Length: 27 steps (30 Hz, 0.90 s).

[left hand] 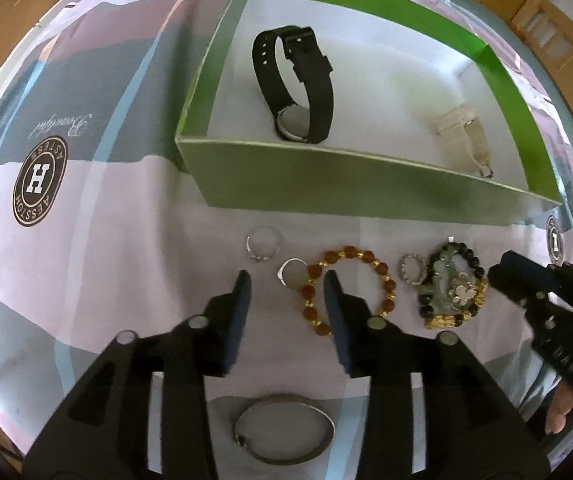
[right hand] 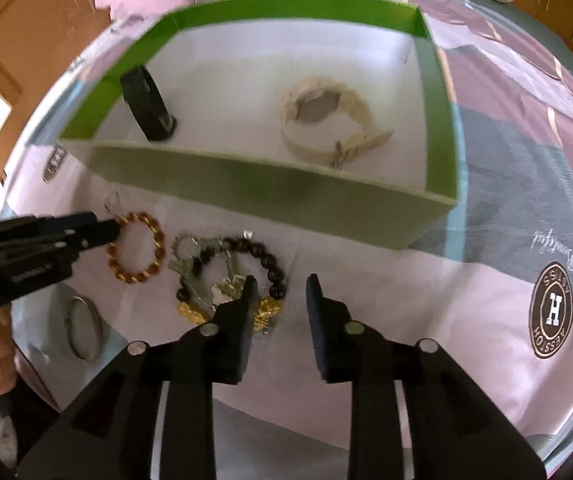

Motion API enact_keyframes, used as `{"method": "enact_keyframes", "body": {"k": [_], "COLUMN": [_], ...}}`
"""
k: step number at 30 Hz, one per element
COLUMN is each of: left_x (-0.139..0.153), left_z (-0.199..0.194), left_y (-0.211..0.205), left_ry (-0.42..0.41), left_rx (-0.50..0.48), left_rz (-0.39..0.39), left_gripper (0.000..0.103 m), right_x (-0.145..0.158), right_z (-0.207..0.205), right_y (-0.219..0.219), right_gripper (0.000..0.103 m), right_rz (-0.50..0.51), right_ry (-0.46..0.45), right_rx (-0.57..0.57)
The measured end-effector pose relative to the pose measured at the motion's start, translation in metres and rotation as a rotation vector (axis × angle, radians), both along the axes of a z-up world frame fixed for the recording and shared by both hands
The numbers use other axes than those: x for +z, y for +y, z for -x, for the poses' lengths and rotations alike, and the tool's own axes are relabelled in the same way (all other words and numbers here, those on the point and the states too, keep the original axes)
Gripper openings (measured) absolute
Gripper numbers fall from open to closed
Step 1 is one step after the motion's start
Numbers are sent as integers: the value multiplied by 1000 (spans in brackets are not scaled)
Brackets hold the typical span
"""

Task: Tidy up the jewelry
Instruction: 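Grasp the wooden bead bracelet with the left tool while the right tool grasps the black-bead bracelet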

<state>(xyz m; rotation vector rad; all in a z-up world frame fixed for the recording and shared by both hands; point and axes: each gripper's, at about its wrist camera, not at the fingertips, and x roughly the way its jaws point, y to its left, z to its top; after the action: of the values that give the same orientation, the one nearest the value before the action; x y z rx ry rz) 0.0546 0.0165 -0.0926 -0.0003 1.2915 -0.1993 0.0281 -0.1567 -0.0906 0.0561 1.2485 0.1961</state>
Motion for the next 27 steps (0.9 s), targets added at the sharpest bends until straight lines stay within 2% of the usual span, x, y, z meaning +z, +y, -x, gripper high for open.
{"method": "enact_keyframes", "body": {"k": [3, 5, 6, 7, 8, 9, 10, 15, 18, 20, 22, 24, 27], "left_x": [-9, -11, -11, -11, -10, -11, -10, 11, 22, 30, 37, 44, 40], "left_z": [-3, -3, -3, -3, -2, -7, -9, -8, -6, -4, -2, 0, -8], "left_y": [-6, -12, -15, -17, -18, -13, -12, 0, -1, 0, -1, -3, -8], "left_ry": [12, 2, -2, -8, -11, -8, -6, -52, -82, -88, -97, -110, -108], "left_rx": [-13, -20, -22, -22, -21, -20, -14, -5, -5, -8, -13, -26, -38], "left_rz": [-16, -32, -35, -38, -36, -21, -2, 37, 52, 66, 84, 89, 73], "left_gripper": [39, 39, 35, 22, 17, 17, 9, 8, 8, 8, 8, 8, 8], "right_x": [-7, -6, -5, -4, -1, 2, 8, 29, 41, 52, 61, 61, 41], "right_z": [-1, -1, -1, 0, 1, 2, 3, 7, 6, 7, 10, 7, 2], "right_y": [0, 1, 0, 0, -1, -2, -4, -17, -24, -24, -25, -24, -22], "right_gripper": [27, 22, 14, 14, 14, 14, 14, 14, 5, 5, 5, 5, 8], "right_rz": [-18, -33, -55, -70, -68, -66, -74, -109, -147, -177, -166, -132, -83], "right_ry": [6, 9, 15, 15, 2, -10, -26, -73, -96, -123, -155, -160, -94], "right_rx": [-13, -6, -5, -8, -8, -9, -15, -30, -41, -39, -37, -39, -47]}}
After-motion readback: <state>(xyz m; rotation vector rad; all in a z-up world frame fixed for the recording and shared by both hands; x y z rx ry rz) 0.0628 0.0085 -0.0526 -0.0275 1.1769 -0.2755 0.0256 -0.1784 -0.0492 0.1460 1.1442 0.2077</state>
